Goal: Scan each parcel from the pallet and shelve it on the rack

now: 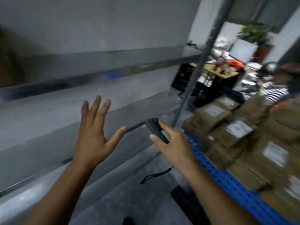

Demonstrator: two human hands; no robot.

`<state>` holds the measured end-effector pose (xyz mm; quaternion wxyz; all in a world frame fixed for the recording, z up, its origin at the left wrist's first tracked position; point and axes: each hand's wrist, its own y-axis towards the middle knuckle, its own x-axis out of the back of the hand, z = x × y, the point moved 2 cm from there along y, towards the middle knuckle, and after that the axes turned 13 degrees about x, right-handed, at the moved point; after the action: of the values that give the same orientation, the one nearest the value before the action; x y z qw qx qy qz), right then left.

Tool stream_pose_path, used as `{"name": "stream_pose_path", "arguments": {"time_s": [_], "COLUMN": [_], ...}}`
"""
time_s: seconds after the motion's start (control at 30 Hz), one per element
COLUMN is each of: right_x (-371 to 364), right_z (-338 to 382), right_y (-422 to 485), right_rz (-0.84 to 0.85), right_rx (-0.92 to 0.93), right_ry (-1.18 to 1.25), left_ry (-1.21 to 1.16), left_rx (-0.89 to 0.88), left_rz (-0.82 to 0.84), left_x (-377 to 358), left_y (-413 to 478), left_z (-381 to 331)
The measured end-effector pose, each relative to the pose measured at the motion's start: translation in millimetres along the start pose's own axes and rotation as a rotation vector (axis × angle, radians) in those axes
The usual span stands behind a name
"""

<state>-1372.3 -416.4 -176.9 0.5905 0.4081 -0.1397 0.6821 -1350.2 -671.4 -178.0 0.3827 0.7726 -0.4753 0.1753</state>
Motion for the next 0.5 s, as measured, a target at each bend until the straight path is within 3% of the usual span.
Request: {"name": "stream_pose_path", "arguments": {"time_s": [0.27,0.5], "right_x": [139,217], "right_z": [-119,-205], "right_y": [-156,-243], "right_rz": [-0.244,-0.375], "right_rx": [-0.447,-0.62], "right_ry": [-0.087,-0.05], "left_ry": [-0.228,-0.267], "left_rx": [-0.159,-0.351], "left_rz": [0.505,0.797], "left_x": [-157,-266], "left_y": [-78,-125], "left_z": [-140,-253]}}
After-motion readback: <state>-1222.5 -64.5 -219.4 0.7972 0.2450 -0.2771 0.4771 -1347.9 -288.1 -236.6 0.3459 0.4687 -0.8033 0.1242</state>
